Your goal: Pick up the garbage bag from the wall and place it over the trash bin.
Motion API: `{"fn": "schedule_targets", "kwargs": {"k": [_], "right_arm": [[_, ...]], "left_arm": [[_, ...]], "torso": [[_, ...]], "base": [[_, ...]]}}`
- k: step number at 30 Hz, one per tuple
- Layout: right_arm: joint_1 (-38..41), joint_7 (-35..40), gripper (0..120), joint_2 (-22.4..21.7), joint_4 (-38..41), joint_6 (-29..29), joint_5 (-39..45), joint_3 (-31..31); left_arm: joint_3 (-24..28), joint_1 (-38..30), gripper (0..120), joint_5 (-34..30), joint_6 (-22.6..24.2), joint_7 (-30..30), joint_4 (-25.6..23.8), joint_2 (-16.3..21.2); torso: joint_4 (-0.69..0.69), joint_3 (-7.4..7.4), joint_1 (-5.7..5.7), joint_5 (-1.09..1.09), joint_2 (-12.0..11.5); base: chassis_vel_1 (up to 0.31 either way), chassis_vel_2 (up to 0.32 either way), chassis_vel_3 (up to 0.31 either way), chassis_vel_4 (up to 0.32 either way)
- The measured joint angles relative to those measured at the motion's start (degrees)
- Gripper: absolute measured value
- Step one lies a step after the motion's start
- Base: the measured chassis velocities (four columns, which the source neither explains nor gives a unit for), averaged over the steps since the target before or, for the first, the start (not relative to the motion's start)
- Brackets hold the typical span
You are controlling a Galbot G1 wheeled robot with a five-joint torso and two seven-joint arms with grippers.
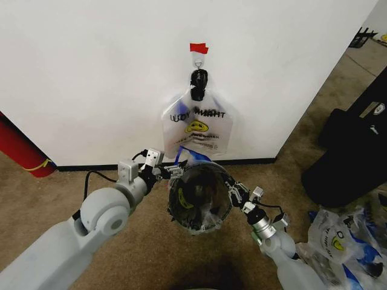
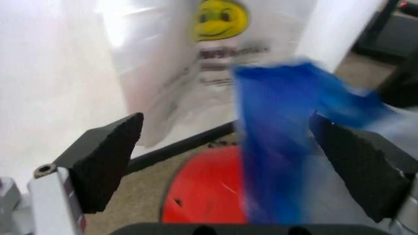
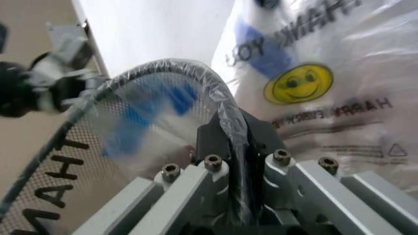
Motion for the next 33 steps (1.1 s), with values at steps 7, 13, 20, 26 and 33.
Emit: {"fn": "schedule_targets", "kwargs": {"k": [7, 13, 20, 26, 33], "right_arm": [[0.24, -2.85, 1, -0.13, -0.74, 0.58, -1.68, 0.59], [0.08, -6.27, 1, -0.54, -1.32, 0.63, -2.03, 1.94], [0.03, -6.21, 1, -0.59, -1.32, -0.37, 1.37, 1.6], [-0.45, -3.16, 1, -0.22, -0.41, -3.54, 10.07, -0.08], [-0.58, -0.33, 1, 0.11, -0.16, -5.53, 14.27, -0.94]], "left_arm": [[1.01, -3.11, 100, 0.05, -0.16, -0.03, 5.07, -0.6], [2.97, -7.01, 100, 1.25, -1.1, 1.65, 11.29, -2.09], [4.88, -9.04, 100, 1.72, -0.93, 3.36, 13.6, -4.2], [5.92, -7.72, 100, 5.91, -1.41, 8.26, 14.23, -4.03], [5.93, -7.69, 100, 8.28, -6.17, 11.14, 15.52, -4.43]], "torso": [[0.0, 0.0, 0.0, -0.02, 0.0], [-0.01, 0.0, 0.0, -0.01, 0.0], [-0.01, 0.0, 0.0, -0.01, 0.0], [0.01, -0.01, 0.0, -0.04, 0.0], [-0.01, -0.01, 0.0, -0.01, 0.0]], "base": [[0.0, 0.0, 0.0, 0.0], [0.0, 0.0, 0.0, 0.0], [0.0, 0.0, 0.0, 0.0], [0.0, 0.0, 0.0, 0.0], [0.0, 0.0, 0.0, 0.0]]}}
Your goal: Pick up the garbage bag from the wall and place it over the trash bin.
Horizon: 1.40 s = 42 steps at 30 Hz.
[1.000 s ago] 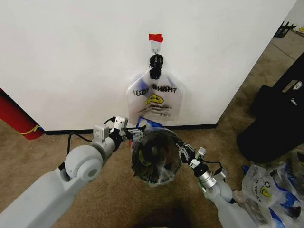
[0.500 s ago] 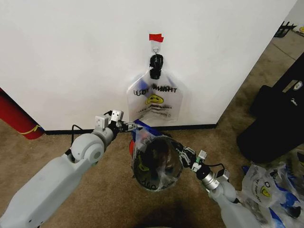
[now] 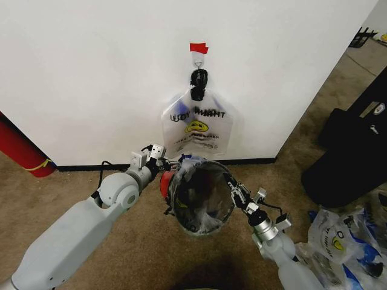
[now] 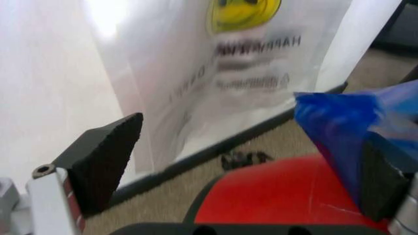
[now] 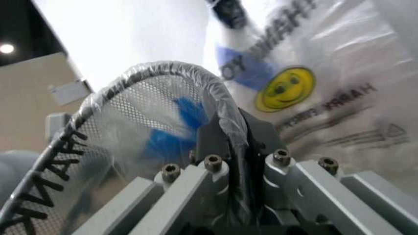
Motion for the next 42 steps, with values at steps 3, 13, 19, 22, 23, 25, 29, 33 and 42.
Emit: {"fn": "schedule_targets", "kwargs": {"k": [3, 13, 19, 22, 23, 25, 29, 33, 42], "right_arm": [[0.05, 2.04, 1, 0.44, 0.05, 0.06, 0.19, -0.54], [2.53, 4.08, 1, 1.9, -3.49, 3.97, -7.38, -0.29], [4.04, 3.39, 1, 2.44, -4.46, 6.39, -12.67, 0.21], [4.15, 4.33, 1, 2.53, -4.44, 6.6, -12.7, 0.21], [4.06, 6.27, 1, 2.54, -4.35, 6.69, -12.64, 0.21], [3.64, 8.52, 1, 2.48, -4.23, 6.71, -12.49, 0.13], [1.35, 18.82, 1, 2.28, -2.1, 5.56, -10.66, -0.69], [-0.8, 35.76, 1, 2.5, 3.12, 1.2, -7.21, -1.64], [-2.95, 59.88, 1, 5.88, 17.03, -8.76, -1.69, -1.56]], "left_arm": [[-0.42, 0.47, 100, 1.8, -3.18, 2.01, 0.13, 0.48], [-1.31, 1.01, 100, 1.56, -2.79, 4.46, -1.51, 2.96], [-1.55, 1.0, 100, -0.2, -1.43, 4.58, -2.66, 3.43], [-1.98, 1.39, 100, 0.22, -1.63, 4.25, -2.68, 3.3], [-2.91, 2.57, 100, 2.01, -2.19, 2.26, -2.89, 2.66], [-4.48, 4.17, 100, 4.59, -2.68, -1.89, -3.91, 1.37], [-7.74, 8.29, 100, 8.31, -2.49, -10.12, -8.67, -2.11], [-10.38, 14.59, 100, 11.64, -2.53, -11.47, -13.23, -2.77], [-10.96, 28.77, 100, 9.62, 2.8, -11.21, -20.37, -3.79]], "torso": [[0.0, 0.0, 0.0, -0.01, 0.0], [0.0, 0.0, 0.0, -0.01, 0.0], [0.01, 0.0, 0.0, -0.01, 0.0], [0.01, 0.0, 0.0, 0.0, 0.0], [0.01, 0.0, 0.0, 0.0, 0.0], [0.01, 0.0, 0.0, -0.03, 0.0], [0.0, 0.0, 0.0, 0.0, 0.0], [-0.01, 0.0, 0.0, -0.01, 0.0], [0.01, -0.01, -0.01, -0.02, 0.0]], "base": [[0.0, 0.0, 0.0, 0.0], [0.0, 0.0, 0.0, 0.0], [0.0, 0.0, 0.0, 0.0], [0.0, 0.0, 0.0, 0.0], [0.0, 0.0, 0.0, 0.0], [0.0, 0.0, 0.0, 0.0], [0.0, 0.0, 0.0, 0.0], [0.0, 0.0, 0.0, 0.0], [0.0, 0.0, 0.0, 0.0]]}}
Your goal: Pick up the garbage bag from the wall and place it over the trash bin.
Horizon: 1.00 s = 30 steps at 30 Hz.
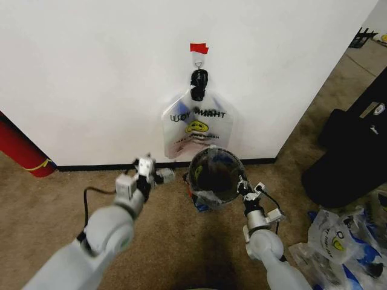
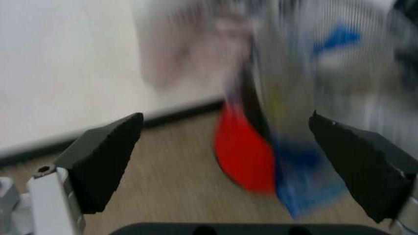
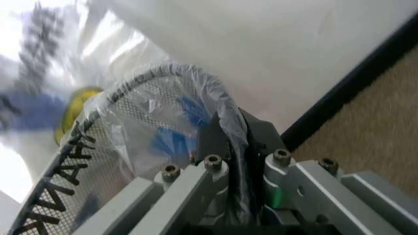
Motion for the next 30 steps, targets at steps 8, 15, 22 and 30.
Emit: {"fn": "schedule_targets", "kwargs": {"k": [8, 15, 22, 30], "right_arm": [[-2.13, 6.14, 1, 0.79, 9.05, -4.22, 7.21, 1.27], [-4.1, 5.63, 1, 0.25, 9.92, -3.46, 4.8, 0.27], [-3.78, 15.61, 1, 0.51, 10.13, -4.41, -1.73, -3.56], [-1.4, 15.94, 1, -1.44, 5.82, -11.78, -6.23, -7.57]], "left_arm": [[1.11, 2.78, 100, -0.5, 1.05, 0.11, 0.06, -3.65], [0.21, 2.96, 100, 3.58, 0.3, 0.41, 2.87, -3.73], [-5.69, 10.1, 100, 28.75, -13.11, 0.35, 9.03, -9.16], [-7.89, 12.91, 100, 33.51, -16.61, -0.01, 8.32, -13.07]], "torso": [[-0.01, 0.0, 0.0, 0.02, 0.0], [-0.02, 0.0, 0.0, 0.02, 0.0], [0.01, 0.01, 0.0, 0.0, 0.0], [-0.01, 0.01, 0.01, 0.02, 0.0]], "base": [[0.0, 0.0, 0.0, 0.0], [0.0, 0.0, 0.0, 0.0], [0.0, 0.0, 0.0, 0.0], [0.0, 0.0, 0.0, 0.0]]}}
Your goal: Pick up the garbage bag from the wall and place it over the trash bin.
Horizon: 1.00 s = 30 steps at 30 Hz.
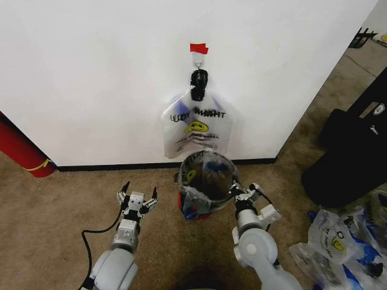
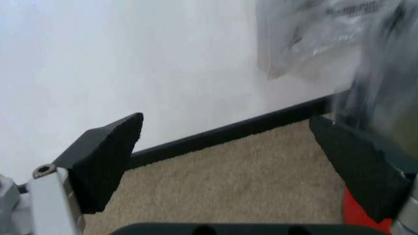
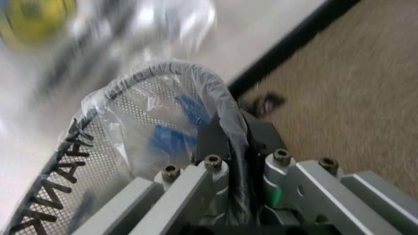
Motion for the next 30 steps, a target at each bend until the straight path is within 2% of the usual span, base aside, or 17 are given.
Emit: {"fn": "schedule_targets", "kwargs": {"k": [4, 9, 26, 30], "right_arm": [[1.09, -4.12, 1, -1.11, -3.29, -4.6, -2.83, -0.15], [2.18, -10.47, 1, -1.37, -6.78, -6.31, -7.52, 0.53], [0.45, -12.62, 1, -2.48, -3.5, -6.13, -7.69, 0.86], [0.06, -11.1, 4, -2.69, -2.63, -6.53, -7.32, 1.0]], "left_arm": [[0.02, 0.24, 100, -0.23, 0.01, -0.01, -0.74, -0.33], [0.05, 0.66, 100, -0.59, 0.03, -0.02, -1.11, -0.3], [0.02, 2.26, 100, -0.59, -0.42, 0.08, -2.22, -0.19], [-0.47, 3.33, 100, -0.39, -0.49, 0.13, -3.2, -0.22]], "torso": [[-0.01, -0.01, -0.01, -0.03, 0.01], [-0.02, -0.02, -0.01, -0.04, 0.02], [0.03, 0.02, 0.01, 0.01, -0.01], [0.01, 0.02, 0.01, 0.0, -0.01]], "base": [[0.0, 0.0, 0.0, 0.0], [0.0, 0.0, 0.0, 0.0], [0.0, 0.0, 0.0, 0.0], [0.0, 0.0, 0.0, 0.0]]}}
